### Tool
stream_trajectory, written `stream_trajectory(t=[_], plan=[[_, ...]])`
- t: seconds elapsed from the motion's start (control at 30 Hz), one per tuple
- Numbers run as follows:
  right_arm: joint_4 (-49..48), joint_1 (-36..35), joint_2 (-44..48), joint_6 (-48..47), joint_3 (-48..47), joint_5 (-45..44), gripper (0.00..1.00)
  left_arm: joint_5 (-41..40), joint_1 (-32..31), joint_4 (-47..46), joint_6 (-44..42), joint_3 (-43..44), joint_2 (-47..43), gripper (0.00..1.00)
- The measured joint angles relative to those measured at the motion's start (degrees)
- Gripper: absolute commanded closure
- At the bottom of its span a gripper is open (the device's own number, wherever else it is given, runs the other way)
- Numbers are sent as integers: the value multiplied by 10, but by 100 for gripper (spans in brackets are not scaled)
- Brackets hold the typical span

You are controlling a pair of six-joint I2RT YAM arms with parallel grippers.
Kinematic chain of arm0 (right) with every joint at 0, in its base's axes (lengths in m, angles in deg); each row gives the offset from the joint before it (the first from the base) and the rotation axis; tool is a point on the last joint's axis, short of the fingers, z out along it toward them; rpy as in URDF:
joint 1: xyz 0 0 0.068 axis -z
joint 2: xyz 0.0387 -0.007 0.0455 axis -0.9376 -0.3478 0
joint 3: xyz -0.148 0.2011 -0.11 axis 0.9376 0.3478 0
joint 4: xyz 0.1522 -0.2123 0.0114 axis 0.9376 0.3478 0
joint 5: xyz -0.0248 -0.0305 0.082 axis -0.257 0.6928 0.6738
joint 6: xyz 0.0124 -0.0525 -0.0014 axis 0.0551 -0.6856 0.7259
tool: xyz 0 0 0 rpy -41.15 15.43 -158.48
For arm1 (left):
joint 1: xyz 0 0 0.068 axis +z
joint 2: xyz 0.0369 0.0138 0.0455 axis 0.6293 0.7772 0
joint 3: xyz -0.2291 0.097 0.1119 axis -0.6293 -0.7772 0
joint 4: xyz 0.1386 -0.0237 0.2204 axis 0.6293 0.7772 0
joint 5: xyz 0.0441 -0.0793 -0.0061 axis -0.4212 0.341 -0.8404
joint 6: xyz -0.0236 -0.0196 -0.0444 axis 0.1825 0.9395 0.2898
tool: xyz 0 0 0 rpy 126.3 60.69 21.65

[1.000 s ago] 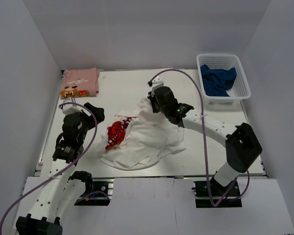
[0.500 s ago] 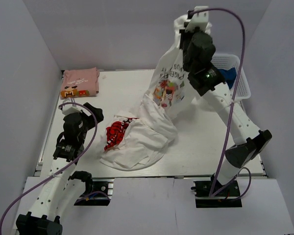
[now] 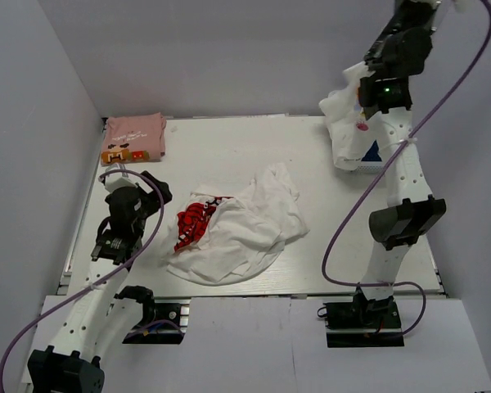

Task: Fold and stack the t-shirts
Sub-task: Flatten out the tshirt

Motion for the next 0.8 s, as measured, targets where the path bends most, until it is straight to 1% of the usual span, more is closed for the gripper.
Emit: stream_trajectory(t=[0.17,0.27,0.3,0.37,0.43,0.5,0.57,0.67,0.8], plan=[[-77,89,-5,26,6,45,100,-2,0,-5,-7,0,23,0],[-143,118,-12,48,15,71,100,-2,0,-8,-11,0,39,0],[-184,124,-9,50,37,84,100,-2,0,-10,-12,0,45,0],[-234,130,-9,46,73,109,100,-2,0,-15,-14,0,54,0],[-248,130,-16,43,103,130,100,-2,0,-16,-16,0,62,0],[-256,129,-16,53,159,152,100,-2,0,-17,-18,0,69,0],[-243,129,-16,77,219,174,100,-2,0,-17,-20,0,73,0],[-187,130,-22,122,294,209,100,-2,0,-19,-22,0,76,0],[-98,130,-35,198,348,228,100,-2,0,-19,-24,0,80,0]])
